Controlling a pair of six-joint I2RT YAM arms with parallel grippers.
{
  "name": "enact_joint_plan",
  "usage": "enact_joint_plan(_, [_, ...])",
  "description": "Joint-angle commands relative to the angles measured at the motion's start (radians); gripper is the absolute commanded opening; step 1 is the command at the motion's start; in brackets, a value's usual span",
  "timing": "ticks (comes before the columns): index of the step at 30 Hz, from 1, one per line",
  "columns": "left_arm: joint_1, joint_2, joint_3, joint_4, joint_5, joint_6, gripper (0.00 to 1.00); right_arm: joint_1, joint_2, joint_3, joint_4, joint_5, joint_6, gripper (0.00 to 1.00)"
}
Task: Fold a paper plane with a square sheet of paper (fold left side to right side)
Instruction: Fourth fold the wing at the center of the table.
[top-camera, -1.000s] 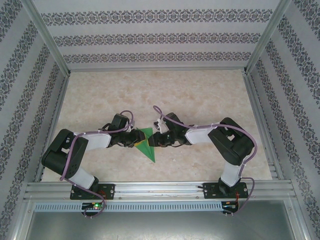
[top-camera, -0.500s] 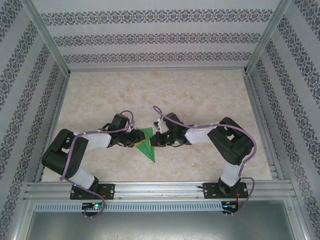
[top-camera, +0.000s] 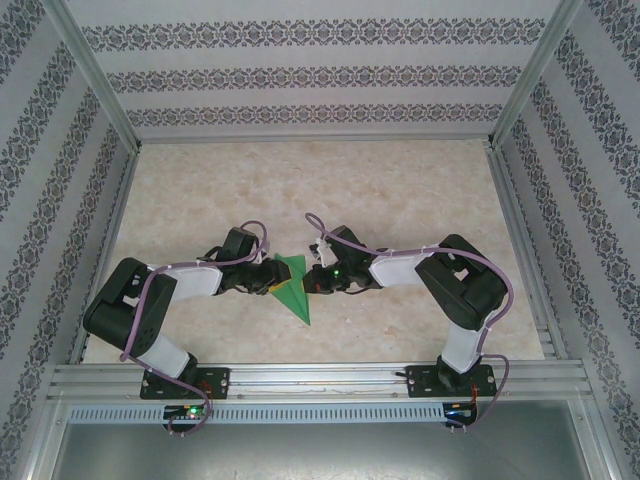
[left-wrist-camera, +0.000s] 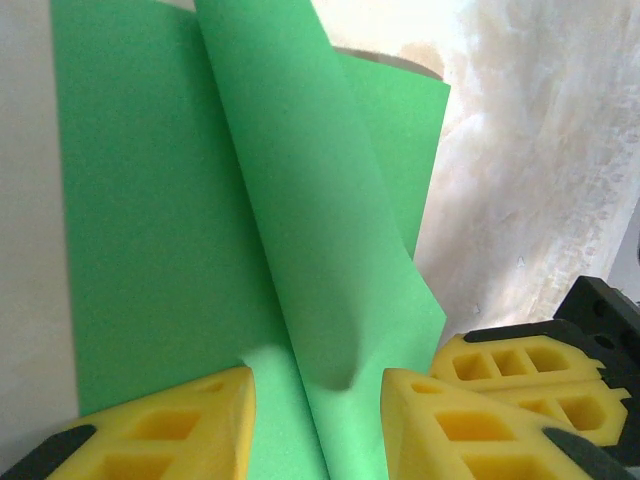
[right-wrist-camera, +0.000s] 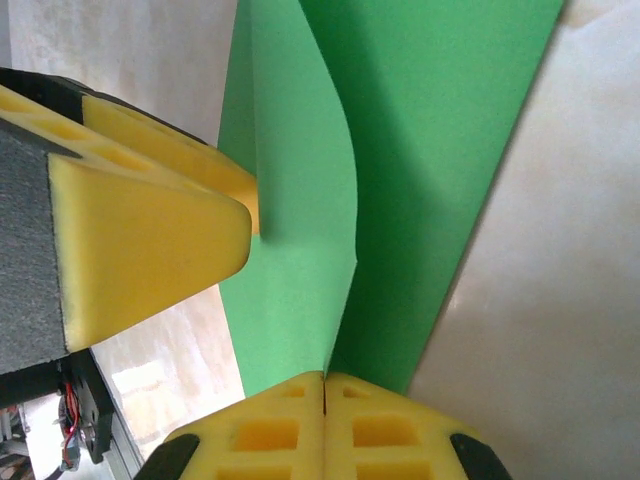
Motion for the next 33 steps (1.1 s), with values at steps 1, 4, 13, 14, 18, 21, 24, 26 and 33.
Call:
enact_joint_plan(1, [-0.013, 0.027, 0.005, -0.045, -0.043, 0.021, 0.38, 0.005, 0.025, 0.021, -0.029, 0.026, -0.028, 0.0])
enact_joint_plan(4, [-0.012, 0.027, 0.005, -0.045, -0.043, 0.02, 0.38, 0.004, 0.029, 0.019, -0.033, 0.032, -0.029, 0.0])
enact_joint_plan(13, [-0.012, 0.027, 0.005, -0.045, -0.043, 0.02, 0.38, 0.006, 0.034, 0.018, -0.051, 0.047, -0.032, 0.0])
enact_joint_plan(14, [-0.012, 0.027, 0.005, -0.044, -0.043, 0.019, 0.38, 0.008, 0.034, 0.018, -0.053, 0.05, -0.033, 0.0])
enact_joint_plan(18, [-0.013, 0.022, 0.003, -0.035, -0.039, 0.013, 0.38, 0.009, 0.045, 0.016, -0.066, 0.062, -0.033, 0.0])
enact_joint_plan(21, [-0.013, 0.004, 0.003, -0.023, -0.033, 0.006, 0.4, 0.011, 0.06, 0.016, -0.083, 0.077, -0.033, 0.0])
enact_joint_plan(24, [-0.013, -0.026, 0.002, -0.009, -0.023, -0.005, 0.41, 0.011, 0.073, 0.014, -0.101, 0.098, -0.03, 0.0])
enact_joint_plan(26, [-0.013, -0.048, 0.006, -0.002, -0.017, -0.012, 0.43, 0.012, 0.08, 0.013, -0.107, 0.109, -0.029, 0.0])
enact_joint_plan(33, [-0.013, -0.114, 0.023, -0.02, -0.004, -0.008, 0.37, 0.011, 0.103, 0.013, -0.116, 0.135, -0.024, 0.0])
